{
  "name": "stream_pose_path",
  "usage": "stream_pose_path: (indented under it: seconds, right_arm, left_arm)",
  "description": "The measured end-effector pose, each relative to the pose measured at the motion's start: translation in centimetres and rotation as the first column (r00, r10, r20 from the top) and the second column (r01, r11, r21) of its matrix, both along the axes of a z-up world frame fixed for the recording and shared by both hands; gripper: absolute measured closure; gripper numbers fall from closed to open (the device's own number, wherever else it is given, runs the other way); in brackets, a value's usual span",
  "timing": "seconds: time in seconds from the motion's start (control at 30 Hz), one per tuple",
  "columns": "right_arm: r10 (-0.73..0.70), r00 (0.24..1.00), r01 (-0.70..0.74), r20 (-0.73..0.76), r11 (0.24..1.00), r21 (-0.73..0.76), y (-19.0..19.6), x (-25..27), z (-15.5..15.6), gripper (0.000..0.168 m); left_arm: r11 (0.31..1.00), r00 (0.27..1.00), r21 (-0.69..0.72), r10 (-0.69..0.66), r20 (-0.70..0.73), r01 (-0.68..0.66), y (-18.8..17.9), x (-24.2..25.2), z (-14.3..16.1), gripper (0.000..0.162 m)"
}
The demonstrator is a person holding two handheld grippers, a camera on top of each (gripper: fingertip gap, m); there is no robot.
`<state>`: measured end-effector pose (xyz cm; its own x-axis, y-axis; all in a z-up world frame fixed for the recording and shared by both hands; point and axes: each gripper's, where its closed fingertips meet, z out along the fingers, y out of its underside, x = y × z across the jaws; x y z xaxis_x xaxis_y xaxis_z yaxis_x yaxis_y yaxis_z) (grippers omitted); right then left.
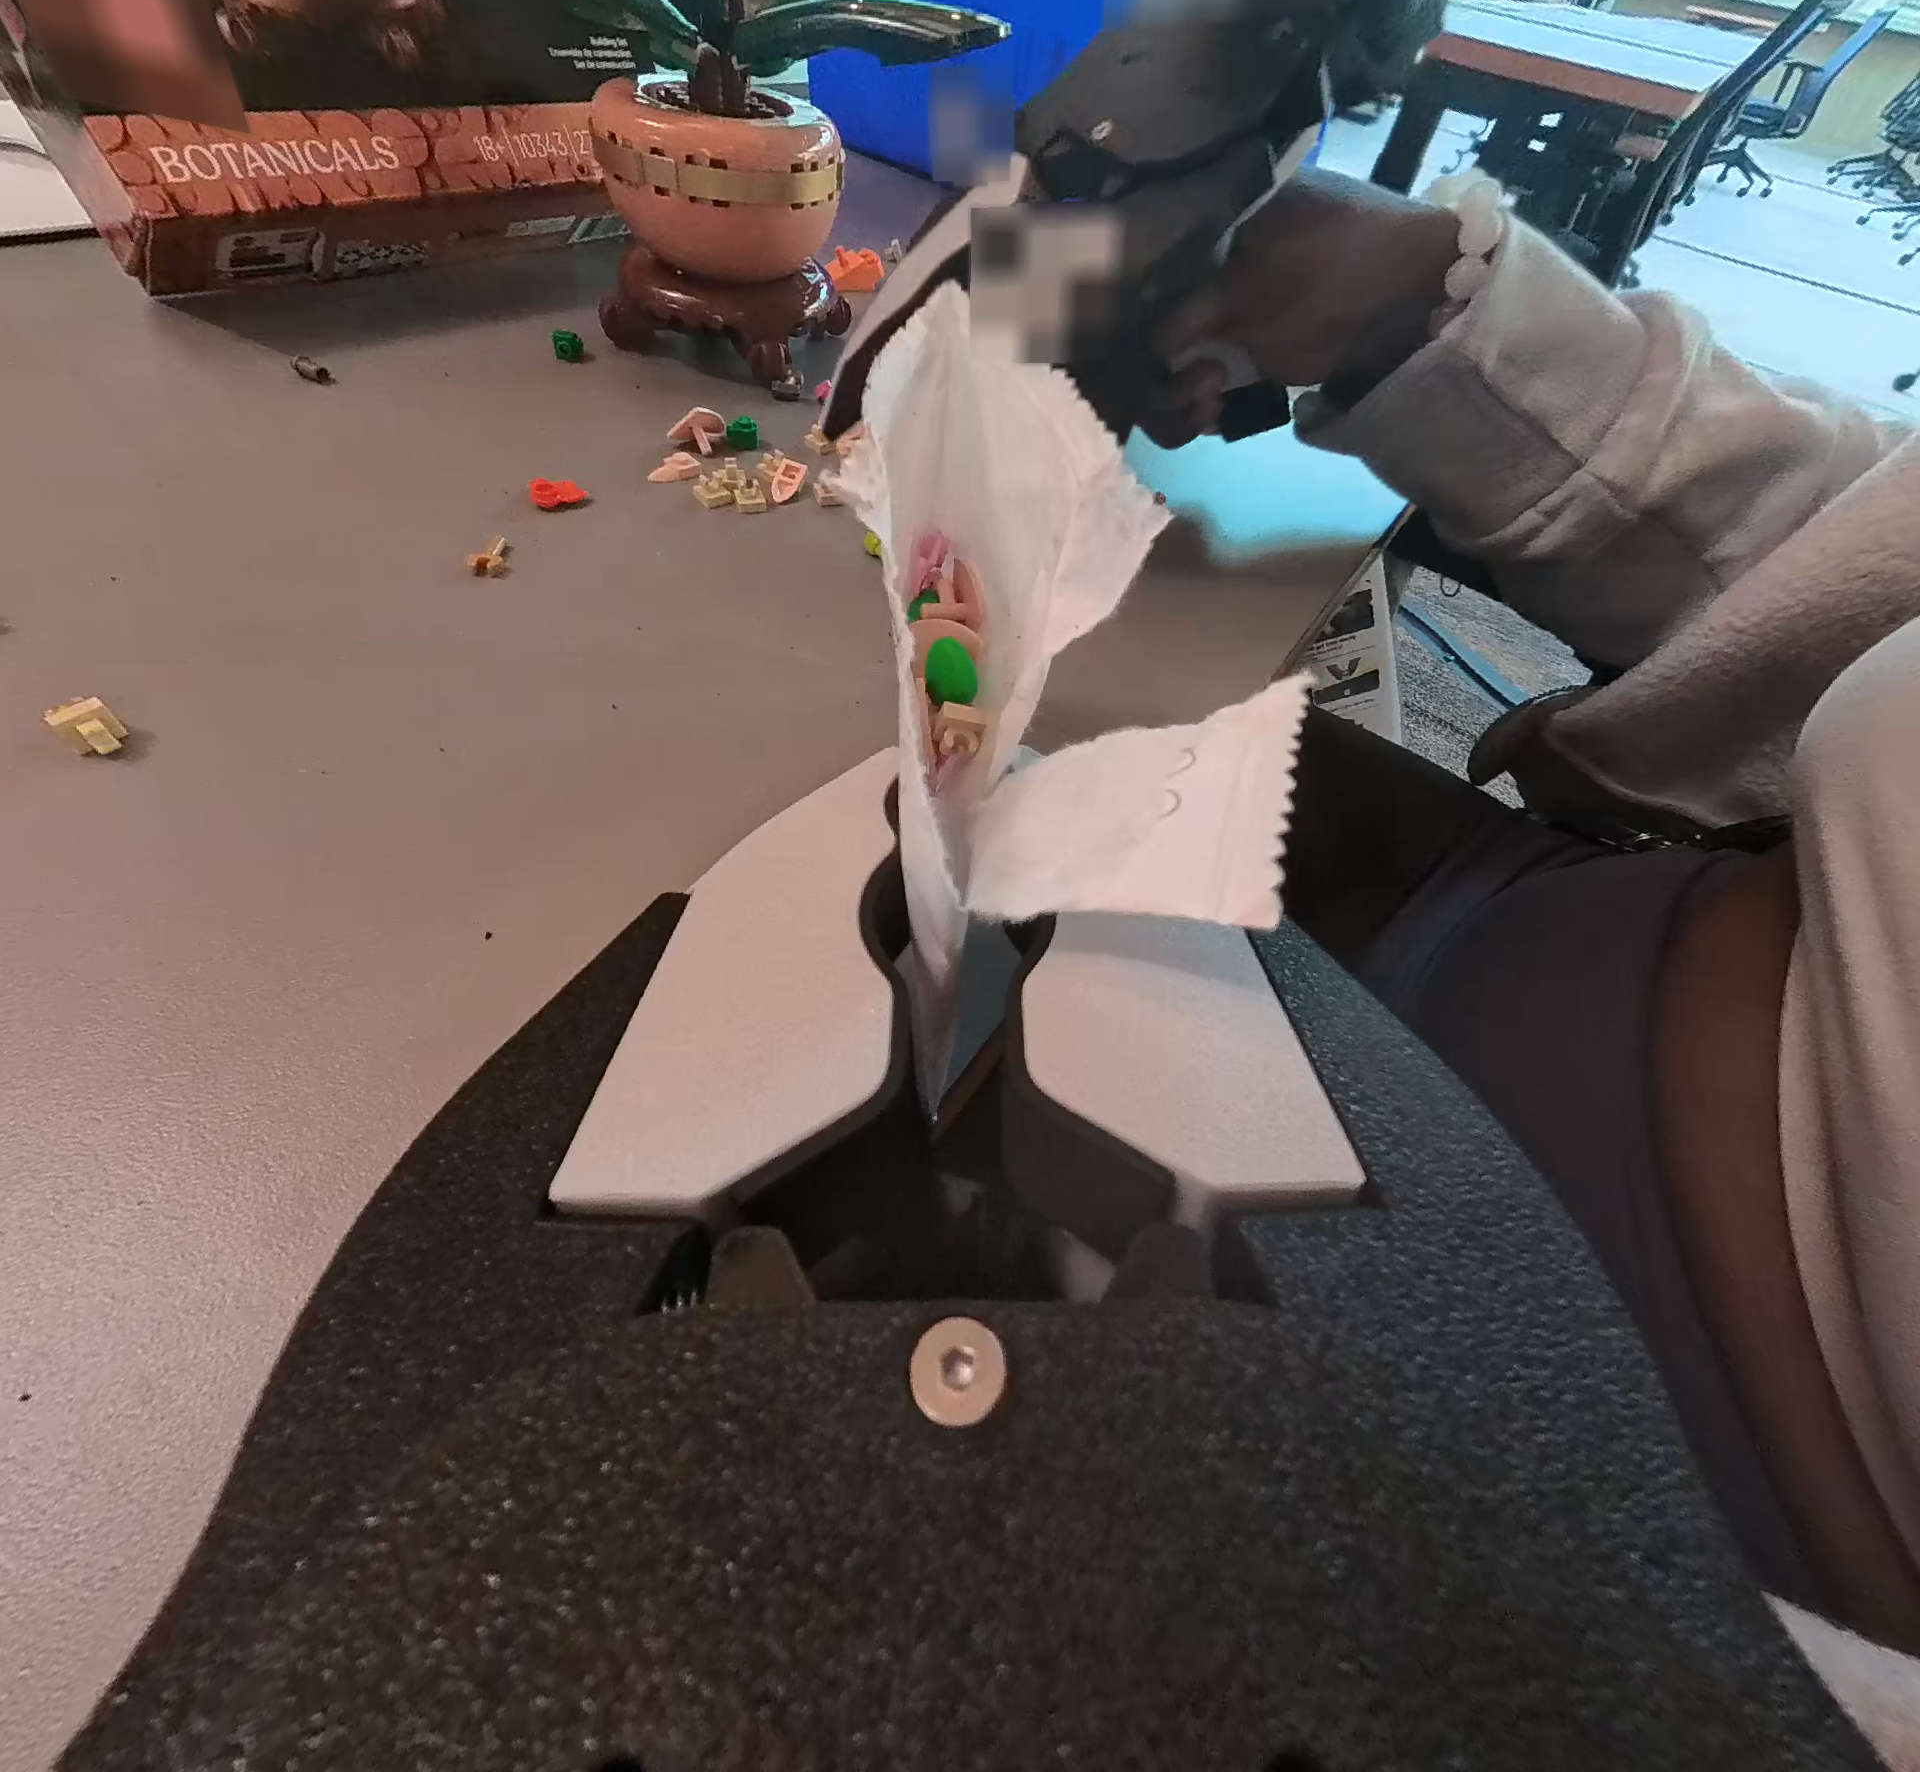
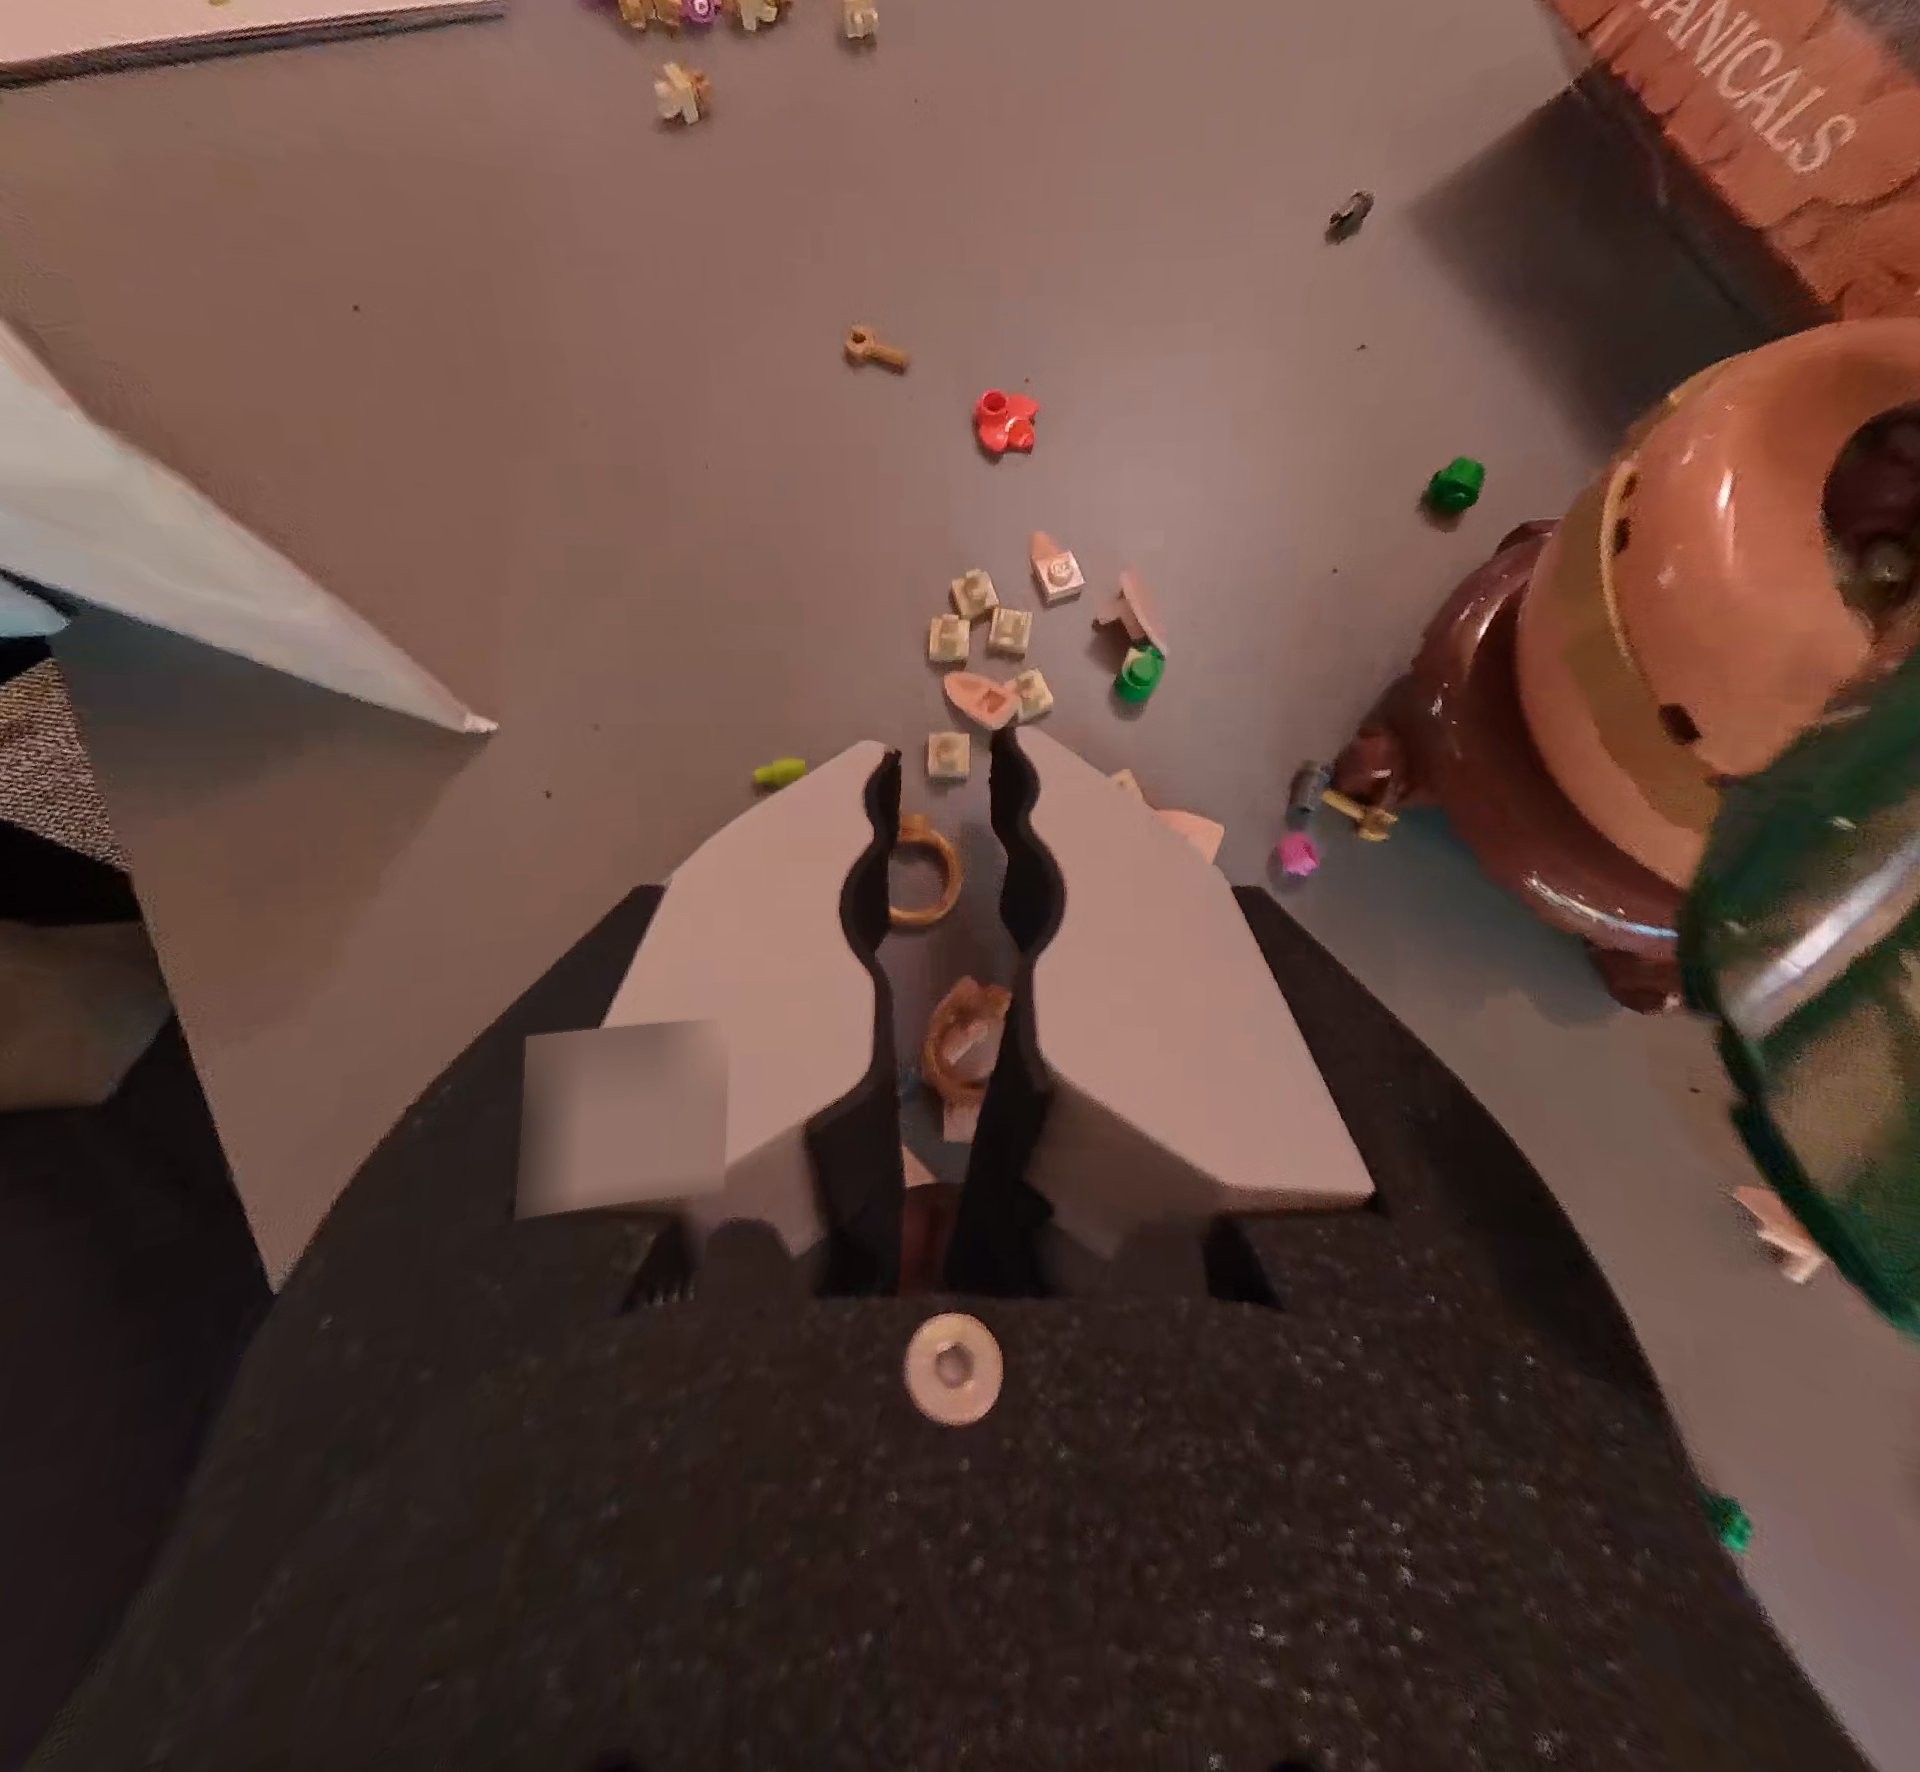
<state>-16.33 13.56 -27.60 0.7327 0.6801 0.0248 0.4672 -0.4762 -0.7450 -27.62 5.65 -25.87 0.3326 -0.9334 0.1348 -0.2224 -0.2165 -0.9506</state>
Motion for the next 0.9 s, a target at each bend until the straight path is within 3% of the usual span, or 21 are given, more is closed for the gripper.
stream_pose_path:
  seconds: [0.17, 0.33, 0.47, 0.57, 0.73, 0.9]
  right_arm:
    - [-0.018, 0.999, 0.019, 0.033, 0.999, -0.039, 0.6, -0.2, -1.1, 0.162]
    - [-0.014, 1.000, 0.014, -0.002, 1.000, -0.022, 0.4, -0.4, -0.1, 0.163]
    - [0.158, 0.956, -0.134, -0.248, 0.985, 0.113, -2.3, -4.4, 6.9, 0.163]
    - [0.320, 0.895, -0.266, -0.310, 0.942, 0.205, -5.2, -8.3, 10.6, 0.163]
    - [0.365, 0.913, -0.343, -0.184, 0.929, 0.139, -6.1, -10.7, 8.0, 0.156]
    - [0.372, 0.906, -0.356, -0.202, 0.928, 0.113, -6.5, -10.5, 7.9, 0.152]
  left_arm:
    - [1.000, 1.000, -0.002, -0.003, 0.005, 0.003, 0.0, 0.0, 0.1, 0.150]
    - [1.000, 1.000, -0.002, -0.004, 0.006, 0.004, 0.0, -0.1, 0.1, 0.151]
    - [1.000, 1.000, -0.001, -0.002, 0.005, 0.002, 0.0, -0.1, 0.1, 0.150]
    - [1.000, 1.000, 0.000, 0.000, 0.002, 0.000, -0.1, -0.1, 0.1, 0.150]
    - [1.000, 1.000, 0.005, 0.002, -0.003, -0.002, 0.0, -0.1, 0.0, 0.150]
    - [1.000, 1.000, 0.005, 0.002, -0.003, -0.002, -0.1, -0.1, 0.0, 0.150]
